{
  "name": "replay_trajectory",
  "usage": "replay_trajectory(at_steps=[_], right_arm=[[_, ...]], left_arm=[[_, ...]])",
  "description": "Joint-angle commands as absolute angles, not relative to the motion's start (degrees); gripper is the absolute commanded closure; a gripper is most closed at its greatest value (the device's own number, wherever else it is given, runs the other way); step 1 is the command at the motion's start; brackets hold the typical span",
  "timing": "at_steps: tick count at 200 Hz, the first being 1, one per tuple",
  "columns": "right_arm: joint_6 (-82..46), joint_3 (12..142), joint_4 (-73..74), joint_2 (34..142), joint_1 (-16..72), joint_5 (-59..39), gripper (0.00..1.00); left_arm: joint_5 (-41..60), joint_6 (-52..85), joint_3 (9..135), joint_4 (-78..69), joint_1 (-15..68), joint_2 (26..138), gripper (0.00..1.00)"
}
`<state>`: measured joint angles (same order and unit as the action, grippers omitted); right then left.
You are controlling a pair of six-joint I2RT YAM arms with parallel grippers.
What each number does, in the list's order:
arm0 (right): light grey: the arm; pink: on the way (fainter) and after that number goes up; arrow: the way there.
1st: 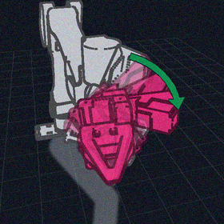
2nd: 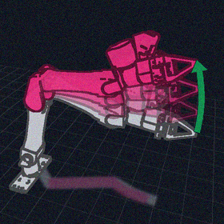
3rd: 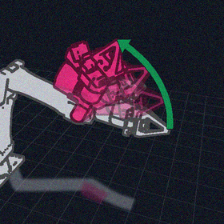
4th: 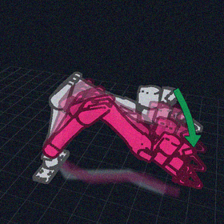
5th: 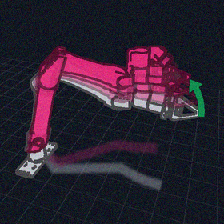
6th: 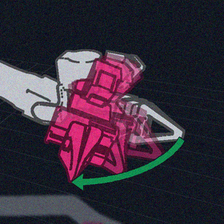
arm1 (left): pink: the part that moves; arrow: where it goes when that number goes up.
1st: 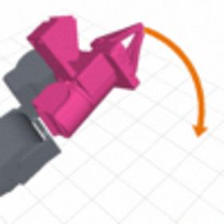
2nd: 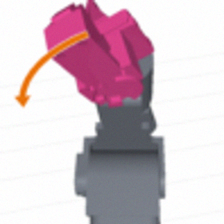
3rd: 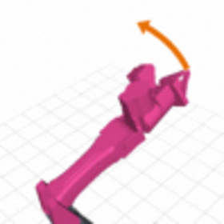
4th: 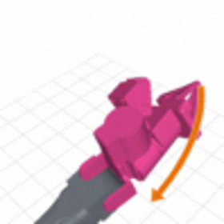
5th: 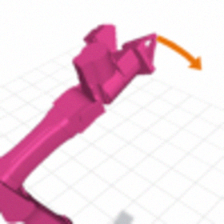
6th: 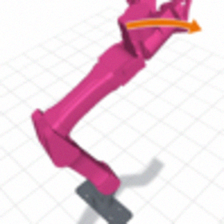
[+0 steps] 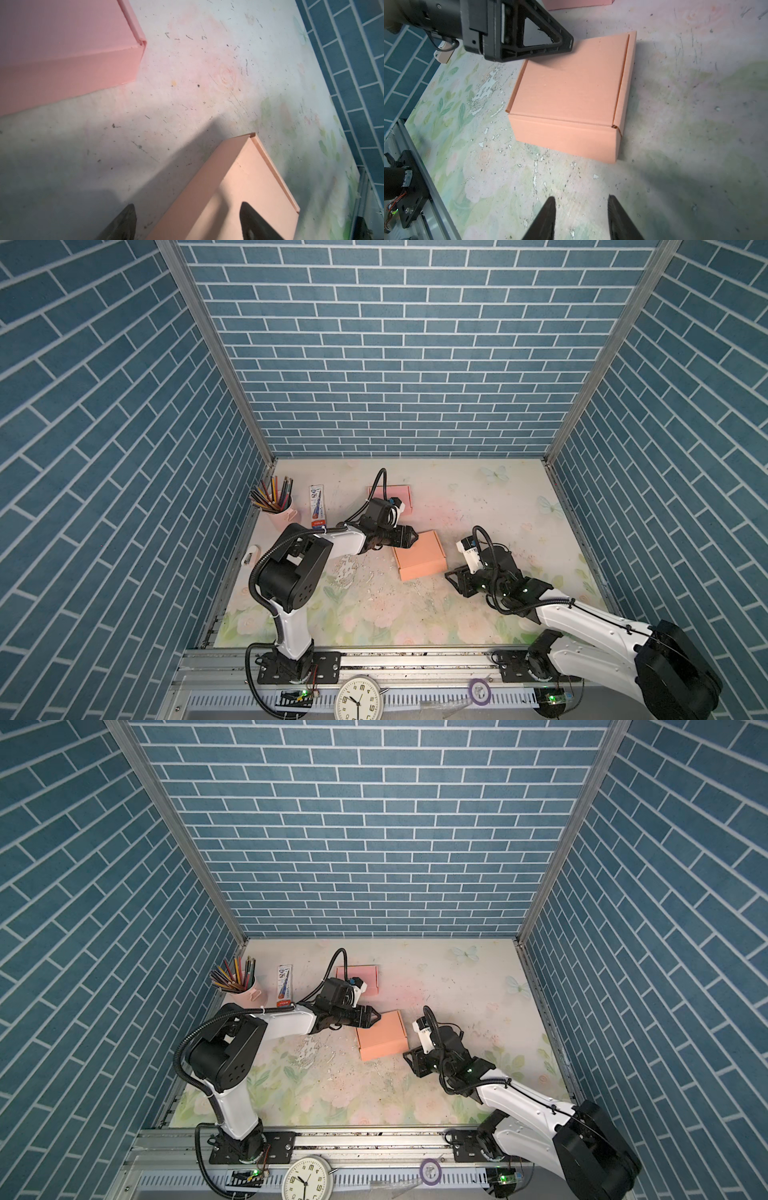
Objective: Fold the paper box
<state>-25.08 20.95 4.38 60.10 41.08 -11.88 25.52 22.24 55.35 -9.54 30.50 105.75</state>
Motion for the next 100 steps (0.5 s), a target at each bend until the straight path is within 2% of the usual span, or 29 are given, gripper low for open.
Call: replay_trajectory(at_steps=[1, 100], right_arm=[[-27.5, 19.8, 6.4, 59.8, 41.2, -13.1, 0.58], [-27.9, 19.0, 3.6, 61.2, 40.4, -8.2, 0.6]], left_arm=[[29.5, 24.1, 52.9, -13.3, 30.2, 103.6, 0.22], [28.8, 28.1, 41.9, -16.8, 32.1, 95.9, 0.24]])
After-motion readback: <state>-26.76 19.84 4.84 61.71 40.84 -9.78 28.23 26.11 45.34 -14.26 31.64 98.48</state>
